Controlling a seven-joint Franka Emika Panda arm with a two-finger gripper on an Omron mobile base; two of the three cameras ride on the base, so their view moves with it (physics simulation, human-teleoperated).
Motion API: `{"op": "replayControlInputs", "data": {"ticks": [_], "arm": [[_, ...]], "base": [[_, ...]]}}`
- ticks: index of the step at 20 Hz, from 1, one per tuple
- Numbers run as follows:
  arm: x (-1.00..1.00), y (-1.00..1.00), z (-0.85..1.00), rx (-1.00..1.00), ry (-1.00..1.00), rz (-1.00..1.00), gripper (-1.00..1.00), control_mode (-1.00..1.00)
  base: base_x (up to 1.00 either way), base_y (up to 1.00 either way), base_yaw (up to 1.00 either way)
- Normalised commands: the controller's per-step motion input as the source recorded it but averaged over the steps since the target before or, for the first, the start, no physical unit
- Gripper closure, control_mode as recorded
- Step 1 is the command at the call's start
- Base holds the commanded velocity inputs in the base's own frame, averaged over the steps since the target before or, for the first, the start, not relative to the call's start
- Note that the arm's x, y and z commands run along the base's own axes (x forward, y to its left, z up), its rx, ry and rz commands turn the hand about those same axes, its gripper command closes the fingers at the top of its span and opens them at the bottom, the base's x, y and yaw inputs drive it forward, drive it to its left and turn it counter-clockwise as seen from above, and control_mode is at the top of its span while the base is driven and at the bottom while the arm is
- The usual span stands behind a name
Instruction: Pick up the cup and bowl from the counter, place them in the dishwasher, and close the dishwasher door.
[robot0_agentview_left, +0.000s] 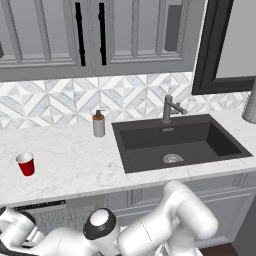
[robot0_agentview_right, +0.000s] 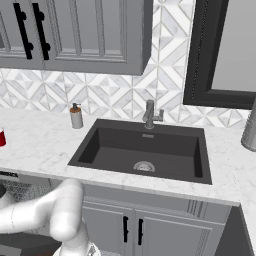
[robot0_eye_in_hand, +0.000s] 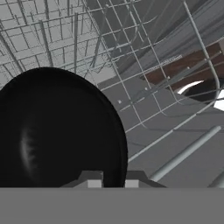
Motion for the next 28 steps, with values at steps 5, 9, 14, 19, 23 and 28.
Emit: {"op": "replayControlInputs", "data": {"ticks": [5, 9, 14, 19, 23, 28], "arm": [[0.00, 0.00, 0.00, 0.00, 0.00, 0.00, -1.00, -1.00], [0.00, 0.00, 0.00, 0.00, 0.00, 0.00, -1.00, -1.00], [0.00, -0.04, 0.46, 0.00, 0.00, 0.00, -1.00, -1.00], [-0.13, -0.05, 0.89, 0.00, -0.01, 0.04, -1.00, -1.00], [-0.36, -0.18, 0.89, 0.00, -0.04, 0.05, -1.00, -1.00], [-0.51, -0.76, 0.43, 0.09, -0.07, 0.00, -1.00, -1.00]], "base": [[0.00, 0.00, 0.00], [0.00, 0.00, 0.00], [0.00, 0.00, 0.00], [0.00, 0.00, 0.00], [0.00, 0.00, 0.00], [0.00, 0.00, 0.00]]}}
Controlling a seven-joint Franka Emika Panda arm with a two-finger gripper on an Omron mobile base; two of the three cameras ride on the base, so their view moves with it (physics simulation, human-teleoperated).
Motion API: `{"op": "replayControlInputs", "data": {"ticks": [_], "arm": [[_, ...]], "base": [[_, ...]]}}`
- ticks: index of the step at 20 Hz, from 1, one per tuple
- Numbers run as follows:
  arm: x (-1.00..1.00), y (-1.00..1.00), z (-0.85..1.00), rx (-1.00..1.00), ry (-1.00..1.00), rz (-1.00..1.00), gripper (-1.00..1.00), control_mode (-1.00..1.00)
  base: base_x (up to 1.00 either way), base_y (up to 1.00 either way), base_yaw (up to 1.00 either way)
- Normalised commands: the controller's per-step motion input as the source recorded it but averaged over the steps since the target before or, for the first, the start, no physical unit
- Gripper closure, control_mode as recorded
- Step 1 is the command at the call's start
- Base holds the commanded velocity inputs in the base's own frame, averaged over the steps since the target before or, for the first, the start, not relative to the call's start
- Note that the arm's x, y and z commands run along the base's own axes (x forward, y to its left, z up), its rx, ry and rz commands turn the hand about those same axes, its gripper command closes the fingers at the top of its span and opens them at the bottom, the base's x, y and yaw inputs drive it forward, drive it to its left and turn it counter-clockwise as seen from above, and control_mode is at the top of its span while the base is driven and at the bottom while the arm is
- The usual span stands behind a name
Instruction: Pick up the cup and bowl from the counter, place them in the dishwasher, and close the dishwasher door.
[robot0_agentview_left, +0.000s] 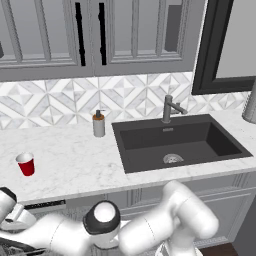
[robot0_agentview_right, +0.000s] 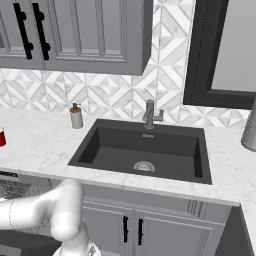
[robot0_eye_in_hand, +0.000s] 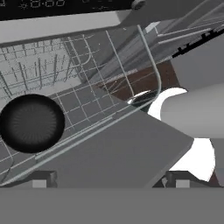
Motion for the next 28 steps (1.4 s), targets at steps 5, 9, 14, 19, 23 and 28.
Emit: {"op": "replayControlInputs", "data": {"ticks": [5, 9, 14, 19, 23, 28], "arm": [[-0.74, -1.00, 0.08, 0.30, -0.13, -0.04, -1.00, -1.00], [-0.47, -0.99, 0.54, 0.29, -0.12, -0.05, -1.00, -1.00], [-0.02, -0.68, 1.00, 0.11, -0.02, 0.00, -1.00, -1.00], [0.22, -0.59, 0.62, 0.24, -0.12, 0.11, -1.00, -1.00], [0.85, -0.52, 0.73, 0.26, -0.06, 0.32, -1.00, -1.00], [0.85, -0.39, 0.74, 0.13, 0.00, 0.59, -1.00, -1.00]], "base": [[0.00, 0.00, 0.00], [0.00, 0.00, 0.00], [0.00, 0.00, 0.00], [0.00, 0.00, 0.00], [0.00, 0.00, 0.00], [0.00, 0.00, 0.00]]}}
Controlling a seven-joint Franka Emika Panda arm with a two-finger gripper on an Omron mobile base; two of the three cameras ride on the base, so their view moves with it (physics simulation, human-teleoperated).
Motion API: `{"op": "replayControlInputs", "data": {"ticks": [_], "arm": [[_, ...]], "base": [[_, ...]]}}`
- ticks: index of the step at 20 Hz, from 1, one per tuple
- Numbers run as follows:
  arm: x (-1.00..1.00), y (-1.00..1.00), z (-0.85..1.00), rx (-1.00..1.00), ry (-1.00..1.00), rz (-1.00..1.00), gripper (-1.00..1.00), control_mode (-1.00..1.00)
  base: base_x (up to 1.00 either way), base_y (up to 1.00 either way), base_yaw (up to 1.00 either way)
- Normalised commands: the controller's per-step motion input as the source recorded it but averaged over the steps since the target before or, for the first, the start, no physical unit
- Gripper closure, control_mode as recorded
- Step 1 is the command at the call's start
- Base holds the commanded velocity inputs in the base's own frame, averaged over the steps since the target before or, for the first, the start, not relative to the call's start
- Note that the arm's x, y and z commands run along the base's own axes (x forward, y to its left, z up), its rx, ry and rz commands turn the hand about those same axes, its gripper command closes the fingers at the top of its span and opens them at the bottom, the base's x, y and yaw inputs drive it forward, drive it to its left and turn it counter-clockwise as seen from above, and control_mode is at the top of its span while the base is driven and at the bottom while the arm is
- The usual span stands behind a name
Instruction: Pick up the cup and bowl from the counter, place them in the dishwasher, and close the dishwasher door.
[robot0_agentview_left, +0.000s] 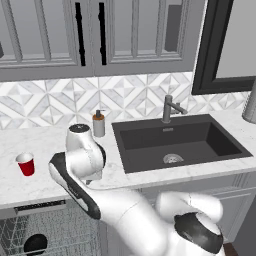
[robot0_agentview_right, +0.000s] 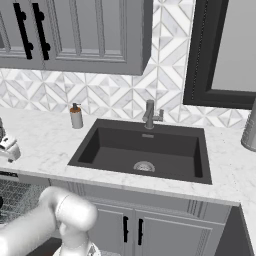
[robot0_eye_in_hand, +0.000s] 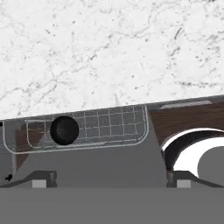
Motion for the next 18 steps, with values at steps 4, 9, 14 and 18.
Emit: {"op": "replayControlInputs", "data": {"ticks": [4, 9, 14, 18], "arm": [[0.78, -0.08, 0.34, 0.10, 0.01, 0.78, -1.00, -1.00], [0.36, 0.00, 0.07, 0.06, 0.00, 0.88, -1.00, -1.00], [0.09, -0.06, 0.17, 0.03, -0.13, 0.60, -1.00, -1.00], [0.00, 0.00, 0.00, 0.07, -0.31, 0.00, -1.00, -1.00]], "base": [[0.00, 0.00, 0.00], [0.00, 0.00, 0.00], [0.00, 0.00, 0.00], [0.00, 0.00, 0.00]]}}
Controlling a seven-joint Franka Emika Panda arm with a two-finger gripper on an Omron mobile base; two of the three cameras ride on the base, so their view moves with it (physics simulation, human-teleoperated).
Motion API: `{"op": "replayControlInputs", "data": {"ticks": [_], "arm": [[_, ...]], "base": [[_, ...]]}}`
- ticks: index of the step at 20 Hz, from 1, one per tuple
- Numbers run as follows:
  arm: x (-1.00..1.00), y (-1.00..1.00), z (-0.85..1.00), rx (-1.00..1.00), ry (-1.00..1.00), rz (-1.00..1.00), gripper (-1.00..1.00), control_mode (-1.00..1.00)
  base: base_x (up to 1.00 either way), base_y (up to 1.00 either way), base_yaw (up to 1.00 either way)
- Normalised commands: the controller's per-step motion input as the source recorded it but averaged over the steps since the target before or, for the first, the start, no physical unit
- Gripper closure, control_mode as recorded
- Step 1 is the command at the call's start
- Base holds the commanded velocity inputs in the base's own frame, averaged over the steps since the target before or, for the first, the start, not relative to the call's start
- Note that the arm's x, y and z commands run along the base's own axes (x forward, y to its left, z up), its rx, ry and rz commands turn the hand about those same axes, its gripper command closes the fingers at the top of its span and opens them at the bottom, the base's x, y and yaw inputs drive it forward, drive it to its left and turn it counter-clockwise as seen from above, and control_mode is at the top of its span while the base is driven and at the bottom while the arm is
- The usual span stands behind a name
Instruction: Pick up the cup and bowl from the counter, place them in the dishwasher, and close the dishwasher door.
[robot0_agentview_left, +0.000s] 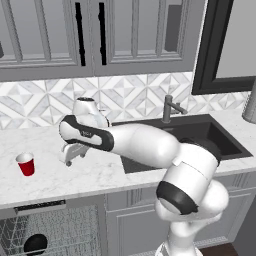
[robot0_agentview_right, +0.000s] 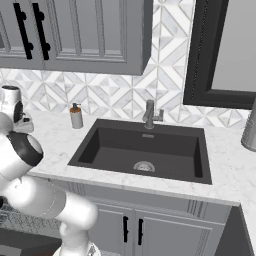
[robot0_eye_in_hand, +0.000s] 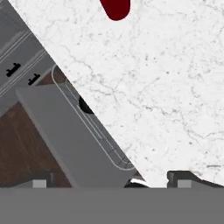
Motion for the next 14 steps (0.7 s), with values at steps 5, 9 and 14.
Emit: {"op": "replayControlInputs", "data": {"ticks": [5, 9, 14], "arm": [[0.02, 0.05, -0.01, 0.16, -0.19, -0.14, -1.00, -1.00], [0.05, 0.00, -0.09, 0.28, -0.05, -0.25, -1.00, -1.00], [0.01, 0.08, 0.00, 0.19, 0.04, -0.28, -1.00, -1.00]], "base": [[0.00, 0.00, 0.00], [0.00, 0.00, 0.00], [0.00, 0.00, 0.00]]}}
